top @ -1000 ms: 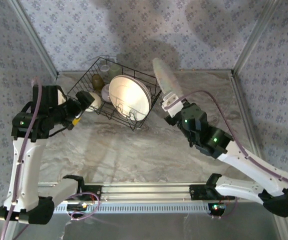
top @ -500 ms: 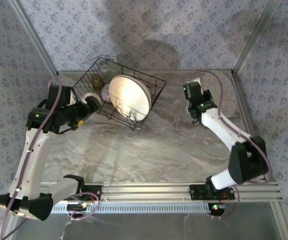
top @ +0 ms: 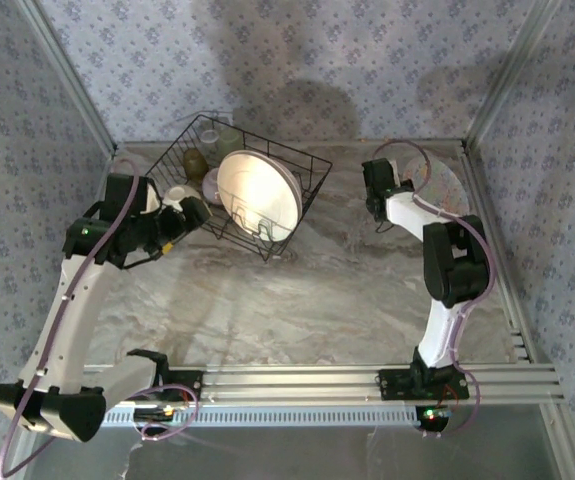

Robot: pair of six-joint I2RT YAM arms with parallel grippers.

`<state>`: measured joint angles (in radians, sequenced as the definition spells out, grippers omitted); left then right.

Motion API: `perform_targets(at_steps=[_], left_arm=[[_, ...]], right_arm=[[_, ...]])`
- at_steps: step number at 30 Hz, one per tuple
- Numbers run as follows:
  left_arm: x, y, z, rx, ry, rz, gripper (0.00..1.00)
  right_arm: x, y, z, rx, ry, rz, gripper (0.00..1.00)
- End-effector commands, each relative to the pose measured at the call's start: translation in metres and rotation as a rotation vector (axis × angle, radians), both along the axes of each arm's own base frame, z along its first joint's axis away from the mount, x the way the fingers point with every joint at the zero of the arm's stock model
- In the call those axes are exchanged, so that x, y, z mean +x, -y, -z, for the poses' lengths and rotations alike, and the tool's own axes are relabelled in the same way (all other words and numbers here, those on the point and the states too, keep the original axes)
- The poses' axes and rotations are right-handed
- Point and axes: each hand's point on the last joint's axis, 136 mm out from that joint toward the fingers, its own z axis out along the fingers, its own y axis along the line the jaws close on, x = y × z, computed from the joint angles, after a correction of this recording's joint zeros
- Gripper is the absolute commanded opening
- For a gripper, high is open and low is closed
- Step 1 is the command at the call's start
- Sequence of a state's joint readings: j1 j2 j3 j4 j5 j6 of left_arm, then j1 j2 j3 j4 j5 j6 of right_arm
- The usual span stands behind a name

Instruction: Unload the mixed dishes from the dish rack

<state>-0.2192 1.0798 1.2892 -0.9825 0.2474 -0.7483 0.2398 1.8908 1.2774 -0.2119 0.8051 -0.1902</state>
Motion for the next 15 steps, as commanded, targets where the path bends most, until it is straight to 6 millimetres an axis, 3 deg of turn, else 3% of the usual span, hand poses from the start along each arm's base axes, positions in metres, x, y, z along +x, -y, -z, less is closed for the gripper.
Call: perform_targets(at_steps=[1,6,15], left_arm=[[0.004,0.035,-0.022,-0.123,0.153,0.176,0.99],[0.008,0.05,-0.029,-0.207,0.201,0.232,0.99],[0.016,0.051,-0.025,-0.205,0.201,0.227,0.99]], right_arm=[[0.033,0.001,0.004,-0.002,0.045,0.027,0.0],[0.044,-0.005,0.02,0.007,0.009,0.007,0.0],[0.053,-0.016,0.053,0.013,-0.09,-0.022,0.0]])
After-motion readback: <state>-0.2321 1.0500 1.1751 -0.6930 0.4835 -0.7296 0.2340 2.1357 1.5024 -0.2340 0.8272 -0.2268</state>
